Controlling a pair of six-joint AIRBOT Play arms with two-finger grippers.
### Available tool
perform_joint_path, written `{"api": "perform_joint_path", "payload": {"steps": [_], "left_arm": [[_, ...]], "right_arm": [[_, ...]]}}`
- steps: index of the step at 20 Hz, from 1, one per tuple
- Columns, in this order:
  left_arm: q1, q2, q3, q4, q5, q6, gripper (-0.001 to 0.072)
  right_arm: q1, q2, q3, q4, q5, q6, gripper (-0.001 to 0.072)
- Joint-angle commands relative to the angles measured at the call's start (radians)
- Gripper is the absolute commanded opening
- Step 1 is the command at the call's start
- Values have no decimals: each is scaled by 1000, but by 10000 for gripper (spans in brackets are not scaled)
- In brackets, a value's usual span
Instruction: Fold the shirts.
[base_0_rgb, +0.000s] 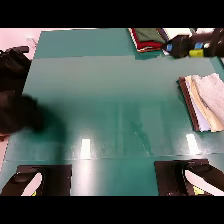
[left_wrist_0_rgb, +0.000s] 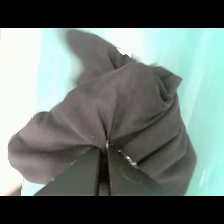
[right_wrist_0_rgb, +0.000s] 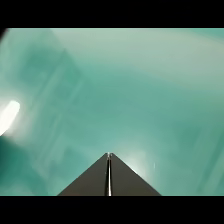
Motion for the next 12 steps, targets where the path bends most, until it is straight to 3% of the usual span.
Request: {"api": "perform_joint_path", "payload": {"steps": [1,6,12], "left_arm": [[-192,-1,315,-8,74,-66,23],[-425,-80,458,-24,219,-85,22],[-805,-428,470,-52,296,-58,23]], "right_arm": [[0,0,131,-3,-55,0,18],[-84,0,312,-2,-66,1,18],[-207,1,392,2,15,2,18]]}}
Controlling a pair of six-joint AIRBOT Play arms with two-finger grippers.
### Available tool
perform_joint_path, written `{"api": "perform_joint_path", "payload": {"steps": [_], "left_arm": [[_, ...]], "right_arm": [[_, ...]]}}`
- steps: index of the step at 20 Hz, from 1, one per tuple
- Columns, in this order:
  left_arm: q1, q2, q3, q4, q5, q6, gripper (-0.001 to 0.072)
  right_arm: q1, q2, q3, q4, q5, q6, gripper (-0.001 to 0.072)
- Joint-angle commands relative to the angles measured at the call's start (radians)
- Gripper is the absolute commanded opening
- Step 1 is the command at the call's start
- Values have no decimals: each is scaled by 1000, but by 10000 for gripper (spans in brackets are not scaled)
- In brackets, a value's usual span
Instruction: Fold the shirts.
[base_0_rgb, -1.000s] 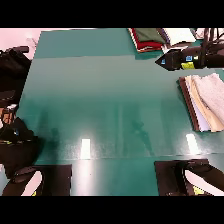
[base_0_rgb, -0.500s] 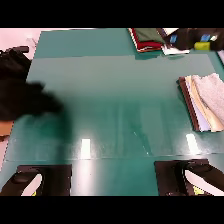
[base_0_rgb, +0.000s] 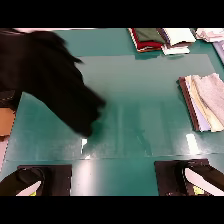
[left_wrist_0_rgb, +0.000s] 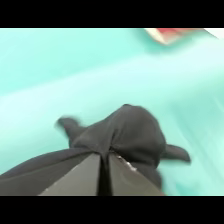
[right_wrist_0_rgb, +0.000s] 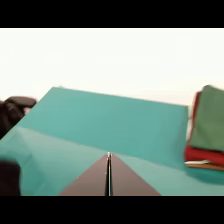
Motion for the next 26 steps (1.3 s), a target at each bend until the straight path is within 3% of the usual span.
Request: {"api": "perform_joint_path", "payload": {"steps": [1,4,5,6,7,10,13,16,21,24,26], "left_arm": [[-241,-227,17,-35,37,66,24],[-398,-403,17,-47,47,164,30],[-429,-440,17,-47,60,174,153],[-442,-460,17,-46,73,173,465],[-439,-466,17,-43,82,169,587],[-322,-444,34,-11,10,131,587],[-95,-422,32,-23,-138,47,587],[119,-420,-45,-143,-187,48,588],[283,-421,-334,-329,-104,57,588],[292,-421,-481,-360,-15,57,588],[290,-423,-546,-465,57,95,588]], "right_arm": [[-53,-1,34,2,57,1,18],[-52,-1,11,2,68,1,18],[-52,-1,-3,2,69,1,19],[-52,-1,-16,2,69,1,18],[-52,-1,-31,2,71,1,18],[-52,-1,-49,2,78,1,18],[-52,0,-48,2,80,1,18],[-52,-1,-48,2,88,1,18],[-52,-1,-48,2,88,1,18],[-52,-1,-48,1,88,1,19],[-52,-1,-48,1,88,0,18]]}}
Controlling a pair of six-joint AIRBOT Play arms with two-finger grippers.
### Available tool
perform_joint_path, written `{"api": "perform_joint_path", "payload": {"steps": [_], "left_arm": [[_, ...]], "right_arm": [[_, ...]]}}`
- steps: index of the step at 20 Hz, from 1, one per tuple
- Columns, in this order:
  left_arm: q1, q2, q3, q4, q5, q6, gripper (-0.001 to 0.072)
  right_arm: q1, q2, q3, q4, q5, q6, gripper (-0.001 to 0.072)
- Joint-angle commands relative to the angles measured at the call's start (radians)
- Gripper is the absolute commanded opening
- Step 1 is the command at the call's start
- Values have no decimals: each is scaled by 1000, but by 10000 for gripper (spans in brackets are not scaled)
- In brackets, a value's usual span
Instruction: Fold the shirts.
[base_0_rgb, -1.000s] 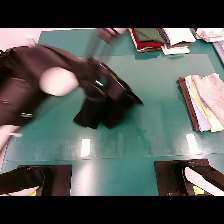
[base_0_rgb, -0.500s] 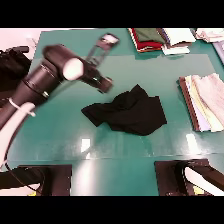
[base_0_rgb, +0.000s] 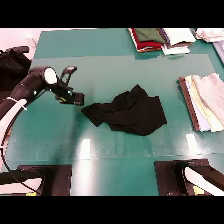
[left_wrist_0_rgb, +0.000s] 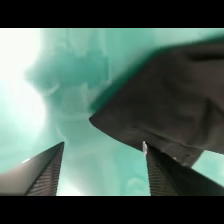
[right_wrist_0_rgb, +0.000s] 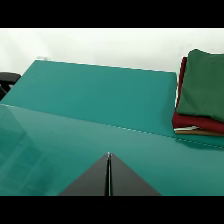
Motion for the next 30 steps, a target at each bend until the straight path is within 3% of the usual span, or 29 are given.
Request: {"api": "perform_joint_path", "payload": {"steps": [1,3,9,10,11,13,16,20,23,25,26,27,28,30], "left_arm": [[19,-2,-141,-202,140,72,588],[18,-2,-174,-317,197,127,587],[18,-27,-179,-337,214,126,585],[18,-28,-179,-337,215,126,502],[18,-28,-179,-337,223,126,305],[18,-28,-179,-337,250,126,22],[39,-8,-136,-309,243,126,26],[127,91,23,-196,188,126,27],[158,152,86,-127,187,126,27],[158,168,89,-101,179,126,27],[158,166,88,-101,166,126,27],[158,163,88,-101,156,126,27],[158,160,88,-101,146,126,27],[158,159,88,-100,139,126,27]], "right_arm": [[1,0,0,0,1,0,18],[1,0,0,0,4,0,18],[1,0,0,0,16,0,18],[1,0,0,0,16,0,18],[1,0,0,0,16,0,18],[1,-2,0,0,17,0,19],[0,-6,-1,-25,85,0,18],[-21,-32,-98,-87,301,0,20],[-50,-31,-365,-87,274,-1,20],[-68,-38,-588,-78,158,-1,20],[-68,-59,-687,-54,101,-2,90],[-66,-90,-756,-13,71,-29,308],[-53,-133,-810,37,43,-61,421],[-7,-218,-863,116,-34,-111,421]]}}
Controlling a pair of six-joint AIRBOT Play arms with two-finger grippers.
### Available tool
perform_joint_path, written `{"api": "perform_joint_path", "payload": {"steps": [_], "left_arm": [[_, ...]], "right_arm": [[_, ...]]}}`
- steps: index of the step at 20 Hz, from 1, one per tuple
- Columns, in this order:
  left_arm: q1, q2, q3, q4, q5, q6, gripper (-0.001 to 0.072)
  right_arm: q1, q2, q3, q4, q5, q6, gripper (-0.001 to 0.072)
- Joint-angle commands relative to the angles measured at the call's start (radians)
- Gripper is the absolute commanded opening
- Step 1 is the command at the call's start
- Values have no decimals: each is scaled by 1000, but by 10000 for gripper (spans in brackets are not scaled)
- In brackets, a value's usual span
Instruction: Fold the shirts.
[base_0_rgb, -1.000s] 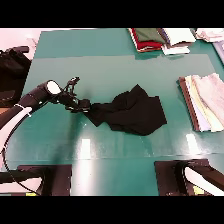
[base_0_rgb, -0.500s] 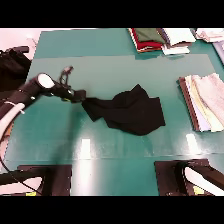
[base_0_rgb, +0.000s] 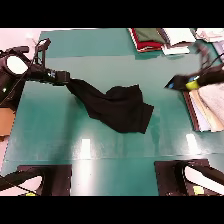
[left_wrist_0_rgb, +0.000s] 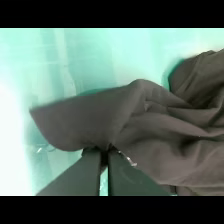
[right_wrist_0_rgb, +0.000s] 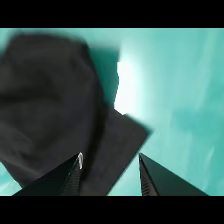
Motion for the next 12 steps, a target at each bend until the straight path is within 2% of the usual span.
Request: {"api": "perform_joint_path", "payload": {"steps": [1,4,9,12], "left_arm": [[3,4,8,15,-19,0,27],[3,4,8,15,-21,-1,27],[3,4,8,15,-22,-2,27],[3,5,8,15,-26,-2,27]], "right_arm": [[56,-131,-137,142,-150,-81,422],[128,-254,-66,208,-198,-119,422],[199,-453,134,200,-207,-122,420],[205,-523,226,201,-206,-122,385]]}}
